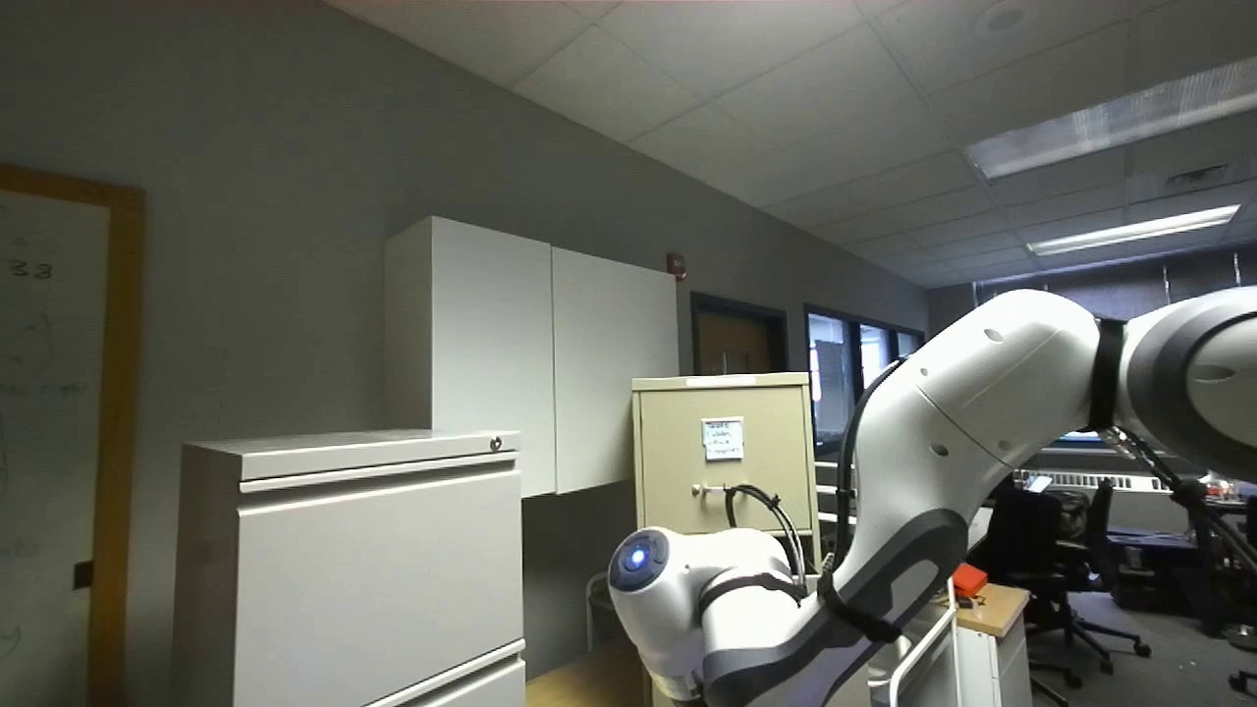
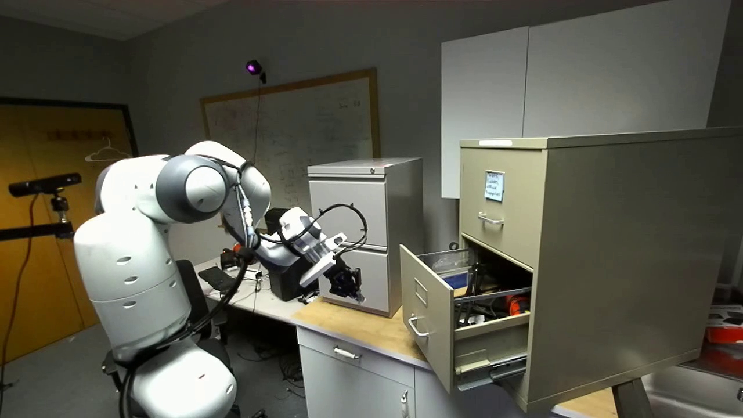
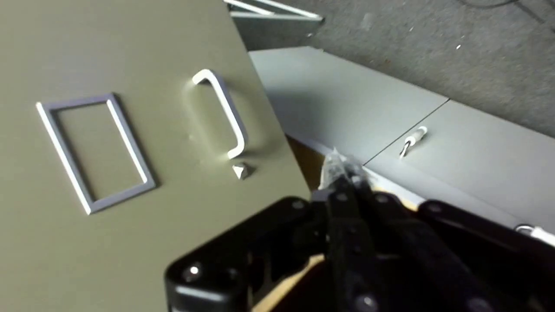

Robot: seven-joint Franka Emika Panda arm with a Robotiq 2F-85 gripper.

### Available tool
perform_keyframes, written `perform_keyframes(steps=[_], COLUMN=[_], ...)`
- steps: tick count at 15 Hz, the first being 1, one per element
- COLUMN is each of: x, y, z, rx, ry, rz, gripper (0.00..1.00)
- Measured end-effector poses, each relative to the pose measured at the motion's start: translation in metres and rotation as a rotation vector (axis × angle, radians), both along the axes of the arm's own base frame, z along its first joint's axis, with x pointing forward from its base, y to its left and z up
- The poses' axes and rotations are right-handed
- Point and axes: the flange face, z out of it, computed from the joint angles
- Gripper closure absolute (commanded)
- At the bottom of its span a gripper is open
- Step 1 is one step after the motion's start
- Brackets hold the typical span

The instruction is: Close the drawer

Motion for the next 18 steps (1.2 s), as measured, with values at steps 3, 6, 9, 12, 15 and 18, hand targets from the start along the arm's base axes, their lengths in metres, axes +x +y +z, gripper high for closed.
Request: perform_keyframes(steps=[3,6,9,12,15,18], x=[0.020,0.044,0.064,0.082,0.090,0.096], y=[0.002,-0.007,-0.025,-0.050,-0.070,-0.090], z=[0.002,0.008,0.008,0.001,-0.013,-0.021], rx=[-0.090,-0.147,-0.140,-0.123,-0.116,-0.122], ry=[-0.125,-0.246,-0.334,-0.379,-0.415,-0.472], rz=[0.104,0.213,0.246,0.256,0.300,0.349], gripper=[1.00,1.00,1.00,1.00,1.00,1.00])
